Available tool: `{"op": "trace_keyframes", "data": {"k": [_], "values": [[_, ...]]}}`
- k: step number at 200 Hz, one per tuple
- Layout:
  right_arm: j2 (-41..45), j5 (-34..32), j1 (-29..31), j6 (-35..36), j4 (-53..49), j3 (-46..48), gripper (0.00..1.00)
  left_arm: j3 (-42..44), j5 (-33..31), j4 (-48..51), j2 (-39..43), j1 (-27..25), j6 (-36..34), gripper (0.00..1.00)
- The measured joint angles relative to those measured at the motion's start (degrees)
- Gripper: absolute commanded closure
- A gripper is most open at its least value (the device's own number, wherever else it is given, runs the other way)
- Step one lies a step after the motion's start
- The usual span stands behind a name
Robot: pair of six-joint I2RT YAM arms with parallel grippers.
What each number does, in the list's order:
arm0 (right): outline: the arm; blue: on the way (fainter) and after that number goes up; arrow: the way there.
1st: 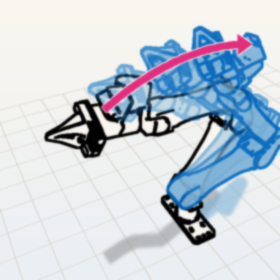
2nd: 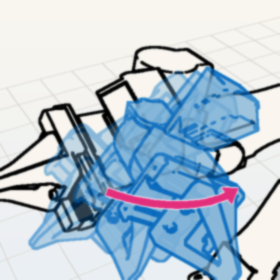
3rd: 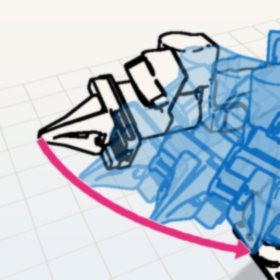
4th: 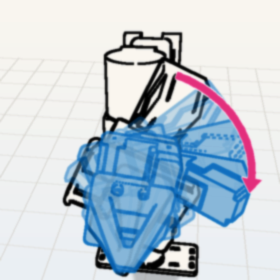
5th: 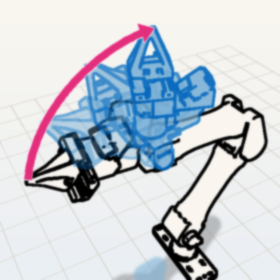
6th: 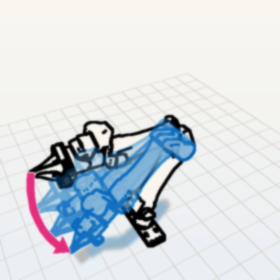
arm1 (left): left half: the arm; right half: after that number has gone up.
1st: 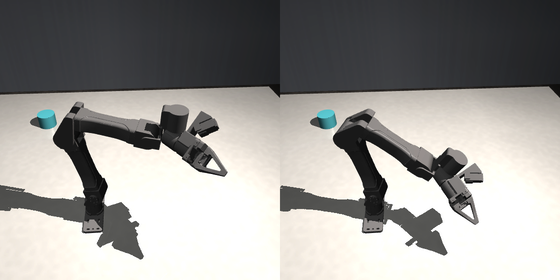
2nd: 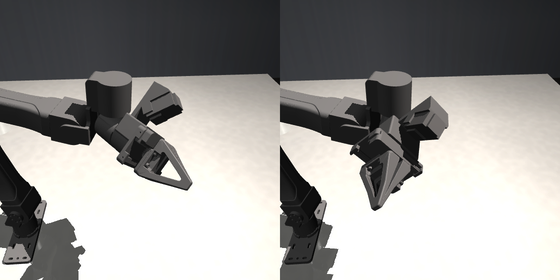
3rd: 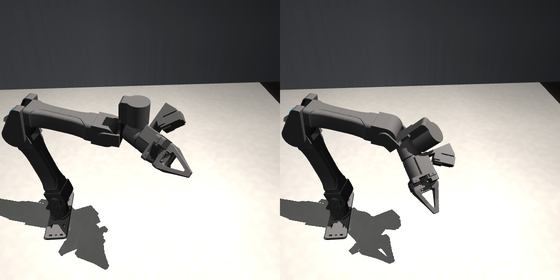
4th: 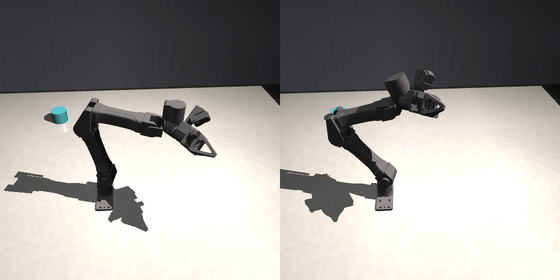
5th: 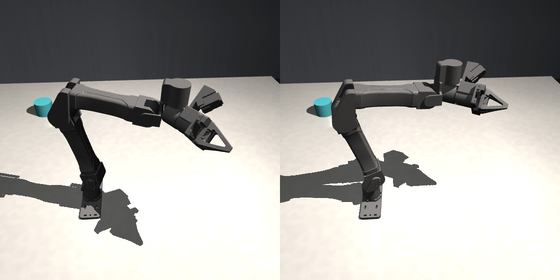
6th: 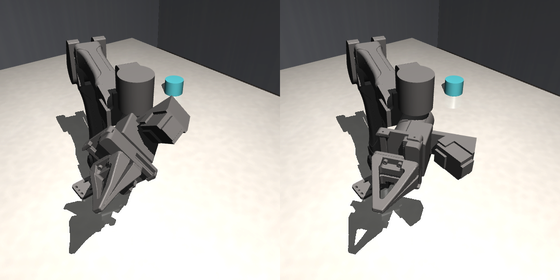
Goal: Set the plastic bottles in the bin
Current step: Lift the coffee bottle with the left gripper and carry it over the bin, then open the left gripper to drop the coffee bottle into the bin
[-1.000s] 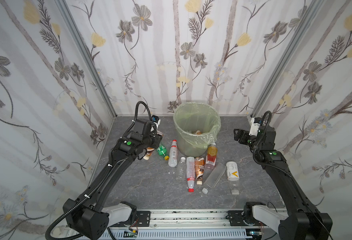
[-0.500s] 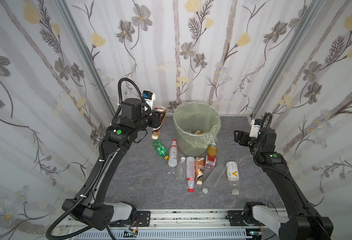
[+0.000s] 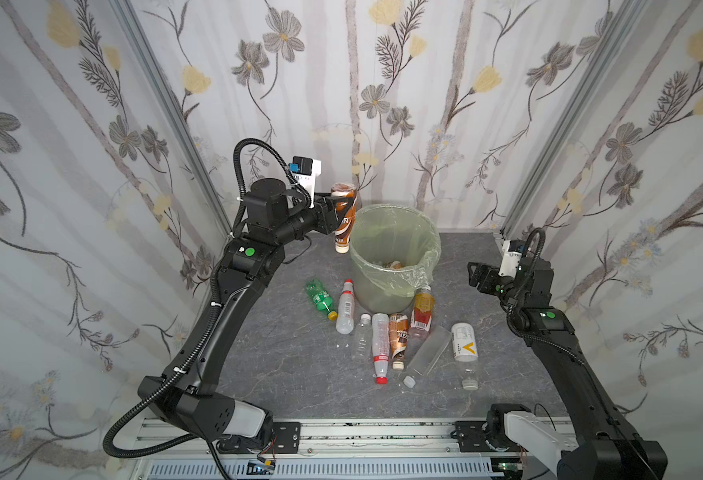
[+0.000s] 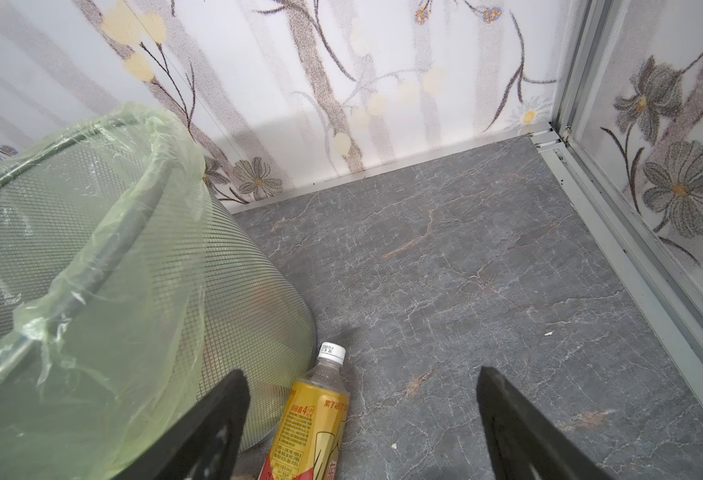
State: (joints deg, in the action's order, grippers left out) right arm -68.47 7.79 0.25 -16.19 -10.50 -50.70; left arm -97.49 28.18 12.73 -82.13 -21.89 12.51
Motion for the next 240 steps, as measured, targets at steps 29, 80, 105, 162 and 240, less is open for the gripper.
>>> {"op": "trace_keyframes", "data": {"k": [29,80,105,162,240], "values": [[-0.2,0.9,0.0,0.0,0.0,-0.2,0.13,0.0,2.1,-5.7,-1.1,-1.5,1.5,0.5],[-0.3,1.9,0.0,-0.1,0.0,-0.3,0.14,2.5,2.6,-14.2,-2.7,-3.5,3.2,0.5],[-0.5,2.1,0.0,-0.1,-0.1,-0.8,0.14,5.7,2.5,-19.1,-3.6,-3.8,5.9,0.49],[-0.5,2.1,0.0,0.0,-0.2,-1.1,0.14,10.8,2.1,-26.8,-5.0,-4.0,10.3,0.48],[-0.9,2.1,0.0,0.0,-0.1,-0.8,0.14,14.7,-0.1,-30.7,-6.2,-6.5,12.2,0.45]]}}
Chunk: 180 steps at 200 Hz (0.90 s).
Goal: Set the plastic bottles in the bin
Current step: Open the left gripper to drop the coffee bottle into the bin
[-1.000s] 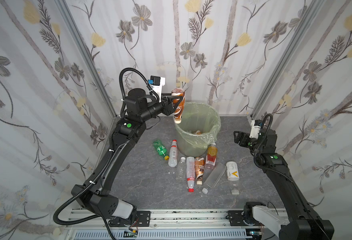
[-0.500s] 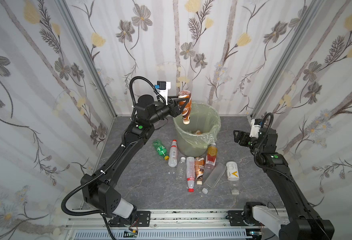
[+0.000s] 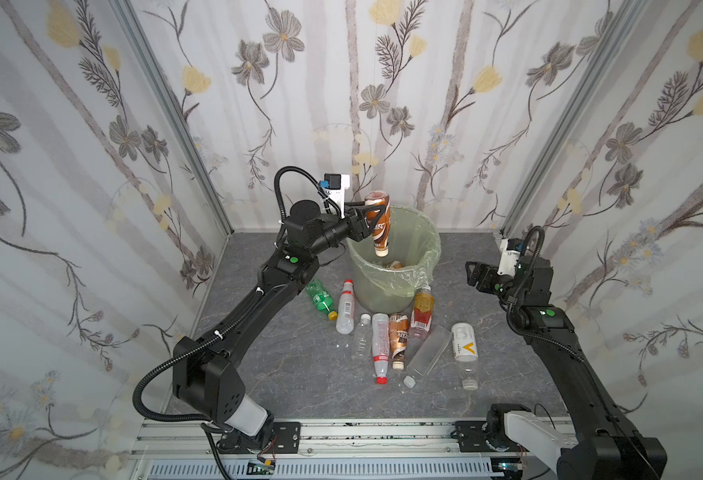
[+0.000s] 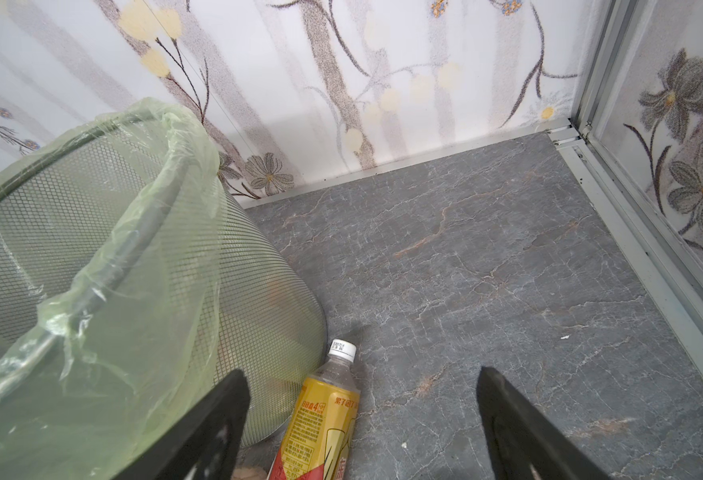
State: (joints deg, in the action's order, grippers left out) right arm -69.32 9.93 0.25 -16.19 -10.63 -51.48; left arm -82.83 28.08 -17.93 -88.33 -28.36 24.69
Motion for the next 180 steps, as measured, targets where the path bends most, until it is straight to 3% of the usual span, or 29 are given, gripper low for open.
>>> {"op": "trace_keyframes", "data": {"k": [78,136,180], "values": [[0.2,0.0,0.0,0.0,0.0,0.7,0.14,3.0,-1.7,-1.1,-0.1,-0.2,0.6,0.39],[0.3,0.0,0.0,0.0,0.0,0.8,0.14,6.4,-2.9,-1.5,1.9,-0.2,0.8,0.23],[0.2,0.0,0.0,0.0,-0.2,1.2,0.14,8.1,-4.5,-1.5,4.1,-0.2,0.8,0.22]]}}
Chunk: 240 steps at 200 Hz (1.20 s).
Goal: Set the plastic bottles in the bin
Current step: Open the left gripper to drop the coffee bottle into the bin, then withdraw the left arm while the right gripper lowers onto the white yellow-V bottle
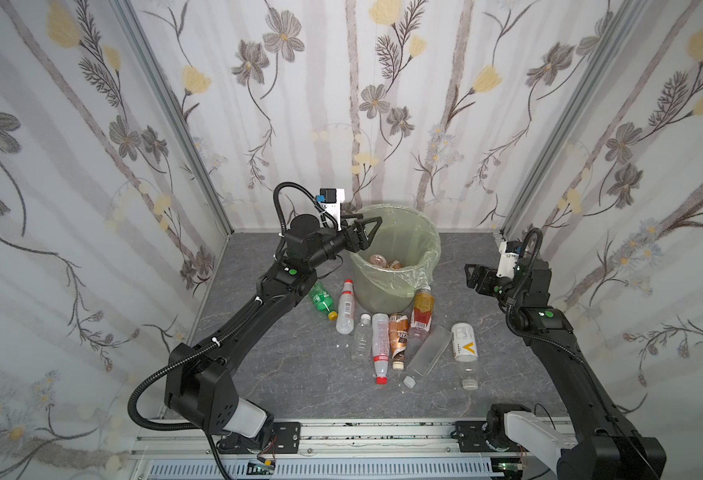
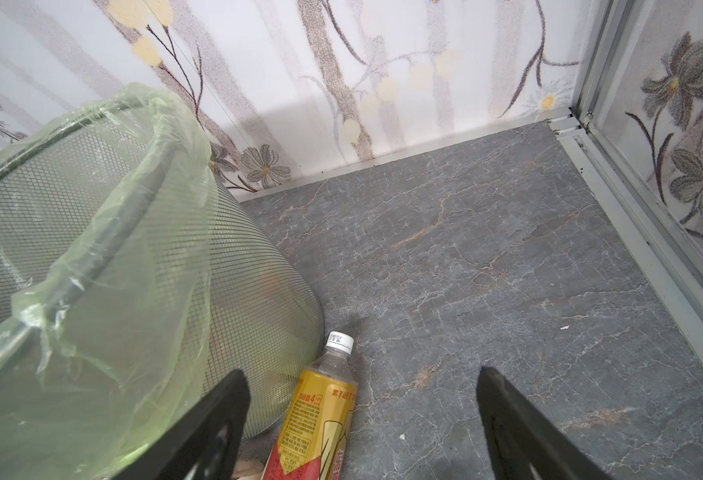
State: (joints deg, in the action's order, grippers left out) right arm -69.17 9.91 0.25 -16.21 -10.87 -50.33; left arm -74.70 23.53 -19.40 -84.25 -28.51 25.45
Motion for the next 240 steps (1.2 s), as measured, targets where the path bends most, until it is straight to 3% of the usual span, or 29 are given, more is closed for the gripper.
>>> {"op": "trace_keyframes", "data": {"k": [85,169,240], "values": [[-2.0,-0.3,0.0,0.4,-3.3,-0.5,0.13,0.5,-5.9,5.8,4.6,2.2,-5.6,0.14],[-6.2,-3.7,0.0,0.7,-13.2,-2.8,0.13,12.5,-8.4,10.8,14.6,12.1,-7.5,0.12],[-5.4,-5.7,0.1,-3.0,-21.1,0.7,0.16,23.5,-9.6,15.5,18.3,14.4,-9.8,0.12]]}}
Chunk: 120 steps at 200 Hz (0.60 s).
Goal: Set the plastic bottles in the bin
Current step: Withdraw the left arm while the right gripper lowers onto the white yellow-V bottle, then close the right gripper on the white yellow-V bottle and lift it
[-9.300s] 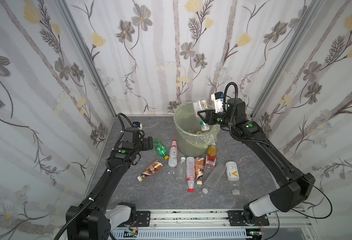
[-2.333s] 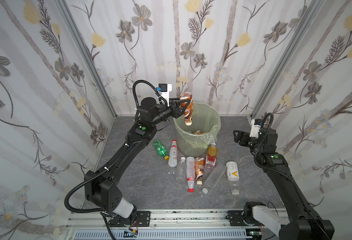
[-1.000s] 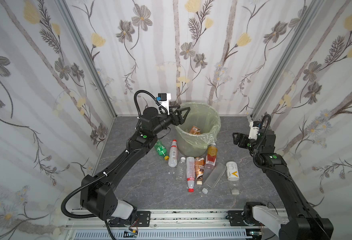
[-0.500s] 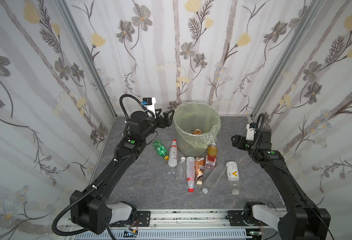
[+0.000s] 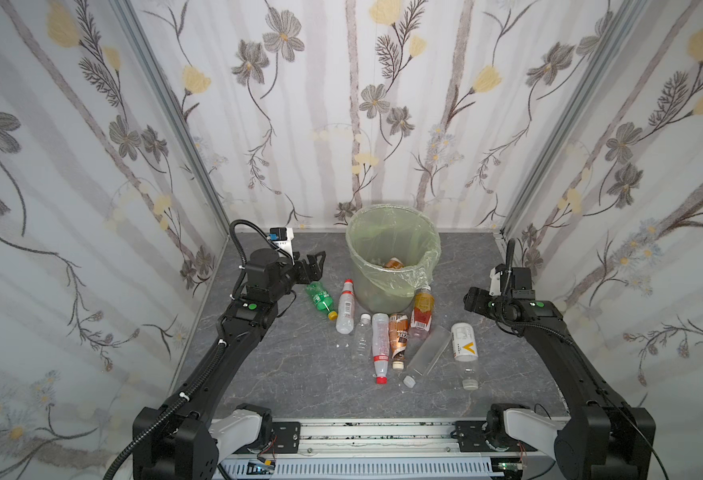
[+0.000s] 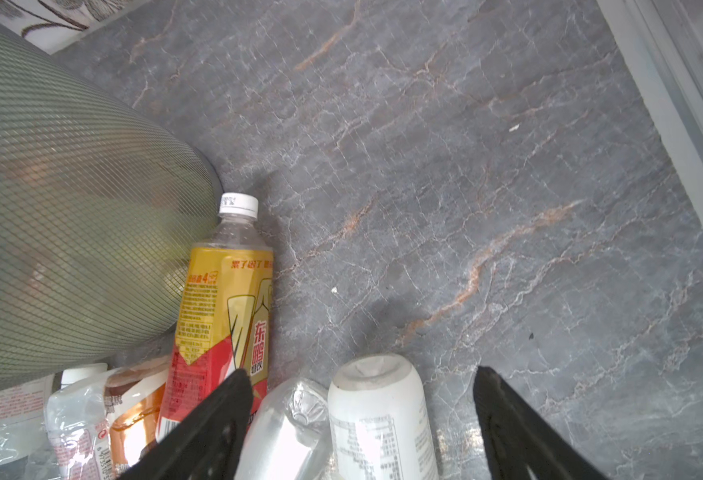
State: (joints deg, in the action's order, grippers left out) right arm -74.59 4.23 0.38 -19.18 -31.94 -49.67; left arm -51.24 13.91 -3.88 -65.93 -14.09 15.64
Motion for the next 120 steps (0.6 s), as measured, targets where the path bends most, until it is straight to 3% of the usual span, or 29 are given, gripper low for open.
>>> {"op": "trace_keyframes", "data": {"k": [120], "values": [[-0.3,2.9,2.9,-4.4,-0.6,9.8,0.2,5.3,-0.8,0.8,-2.4,0.7,-1.8,0.11]]}}
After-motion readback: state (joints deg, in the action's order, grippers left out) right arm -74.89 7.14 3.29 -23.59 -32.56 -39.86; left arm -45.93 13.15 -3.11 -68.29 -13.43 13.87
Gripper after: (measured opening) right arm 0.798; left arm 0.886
